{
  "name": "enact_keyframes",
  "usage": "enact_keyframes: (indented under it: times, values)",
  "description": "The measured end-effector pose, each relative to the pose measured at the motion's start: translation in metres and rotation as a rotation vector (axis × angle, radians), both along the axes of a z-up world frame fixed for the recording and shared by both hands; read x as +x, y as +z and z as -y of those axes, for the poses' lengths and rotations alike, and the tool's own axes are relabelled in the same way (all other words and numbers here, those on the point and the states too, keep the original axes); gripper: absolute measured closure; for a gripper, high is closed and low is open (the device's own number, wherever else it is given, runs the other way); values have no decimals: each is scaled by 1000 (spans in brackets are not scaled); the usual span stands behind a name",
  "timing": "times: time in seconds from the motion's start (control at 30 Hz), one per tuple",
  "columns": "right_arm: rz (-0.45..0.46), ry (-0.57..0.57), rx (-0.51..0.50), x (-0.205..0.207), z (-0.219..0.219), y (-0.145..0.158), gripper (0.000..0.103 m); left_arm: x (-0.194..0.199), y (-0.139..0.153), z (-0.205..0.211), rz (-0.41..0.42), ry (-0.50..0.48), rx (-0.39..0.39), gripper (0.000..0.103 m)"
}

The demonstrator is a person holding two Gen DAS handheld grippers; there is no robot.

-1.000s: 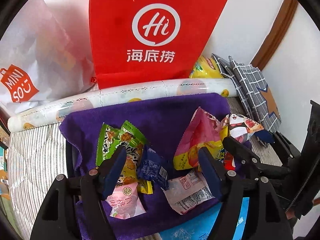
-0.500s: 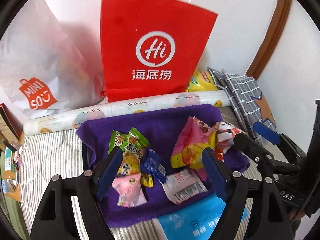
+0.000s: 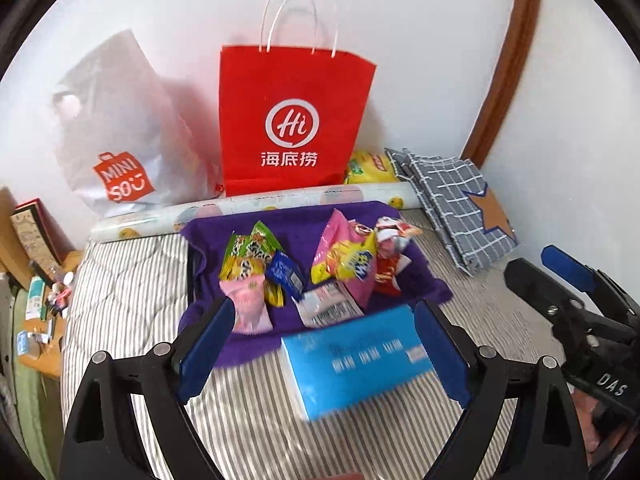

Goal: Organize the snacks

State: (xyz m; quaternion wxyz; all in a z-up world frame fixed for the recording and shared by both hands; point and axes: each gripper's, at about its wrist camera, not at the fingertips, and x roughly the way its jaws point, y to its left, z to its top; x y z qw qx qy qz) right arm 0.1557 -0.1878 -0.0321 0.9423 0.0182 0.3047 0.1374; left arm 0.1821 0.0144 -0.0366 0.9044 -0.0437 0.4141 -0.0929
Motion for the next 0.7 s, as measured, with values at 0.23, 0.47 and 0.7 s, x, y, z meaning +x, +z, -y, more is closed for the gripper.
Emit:
enact_keyframes:
  times: [0.23, 0.47, 0.7]
  values:
    - [-5, -21, 3, -57, 19, 17, 22, -58, 22, 7, 64, 24, 14, 10]
    - [2, -92, -16, -95, 31, 13, 7, -101, 31, 17, 104, 32, 21, 7]
    - [24, -124, -14, -118, 42, 12, 1, -122, 36, 25, 114, 46, 28, 6]
